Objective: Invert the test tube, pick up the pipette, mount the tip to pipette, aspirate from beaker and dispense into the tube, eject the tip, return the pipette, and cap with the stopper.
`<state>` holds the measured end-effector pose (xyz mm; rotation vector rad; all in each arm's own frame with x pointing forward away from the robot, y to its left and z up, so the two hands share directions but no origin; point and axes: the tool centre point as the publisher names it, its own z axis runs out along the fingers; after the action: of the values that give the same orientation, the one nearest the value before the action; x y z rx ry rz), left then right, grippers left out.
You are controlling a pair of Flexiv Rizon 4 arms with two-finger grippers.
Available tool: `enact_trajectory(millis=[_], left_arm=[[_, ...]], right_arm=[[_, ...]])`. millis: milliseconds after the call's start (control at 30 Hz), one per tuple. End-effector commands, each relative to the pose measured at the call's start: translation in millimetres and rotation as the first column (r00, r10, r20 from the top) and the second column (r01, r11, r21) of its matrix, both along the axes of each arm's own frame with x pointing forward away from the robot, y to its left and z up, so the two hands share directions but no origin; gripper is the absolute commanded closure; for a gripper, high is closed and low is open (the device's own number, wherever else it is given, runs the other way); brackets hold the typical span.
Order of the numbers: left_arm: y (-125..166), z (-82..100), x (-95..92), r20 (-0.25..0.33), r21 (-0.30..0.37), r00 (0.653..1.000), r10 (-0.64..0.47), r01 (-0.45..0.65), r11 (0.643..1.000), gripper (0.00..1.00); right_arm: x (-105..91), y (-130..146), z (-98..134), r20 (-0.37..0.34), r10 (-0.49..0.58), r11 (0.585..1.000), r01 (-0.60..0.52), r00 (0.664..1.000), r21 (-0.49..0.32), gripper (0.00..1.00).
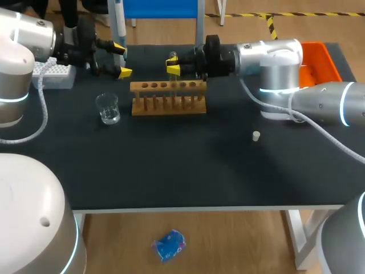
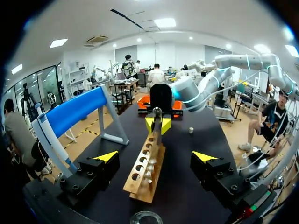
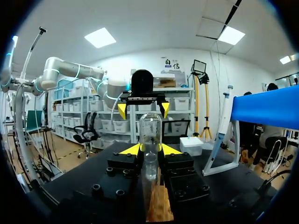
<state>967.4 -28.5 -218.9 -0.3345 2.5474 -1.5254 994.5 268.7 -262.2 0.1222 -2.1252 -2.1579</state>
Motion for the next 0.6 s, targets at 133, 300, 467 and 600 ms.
enact_trajectory(millis=[133, 300, 467, 600], left_arm=[[0.3, 1.3, -0.5, -0.003, 0.003, 1.0, 0.0, 0.0, 1.0, 0.0], [0.3, 1.3, -0.5, -0.003, 0.003, 1.0, 0.0, 0.0, 1.0, 0.0], [0.3, 1.3, -0.5, -0.003, 0.003, 1.0, 0.0, 0.0, 1.0, 0.0], [0.3, 1.3, -0.5, -0.003, 0.003, 1.0, 0.0, 0.0, 1.0, 0.0]], right_arm=[[-1.7, -1.4, 10.8, 0.005, -0.01, 1.0, 0.01, 1.0, -0.01, 1.0], [-2.4, -2.4, 17.0, 0.015, -0.017, 1.0, 0.017, 1.0, -0.011, 1.0], [-3.6, -3.8, 24.2, 0.019, -0.023, 1.0, 0.023, 1.0, -0.01, 1.0], [-3.5, -4.6, 30.9, 0.022, -0.029, 1.0, 0.029, 0.999, -0.003, 1.0]])
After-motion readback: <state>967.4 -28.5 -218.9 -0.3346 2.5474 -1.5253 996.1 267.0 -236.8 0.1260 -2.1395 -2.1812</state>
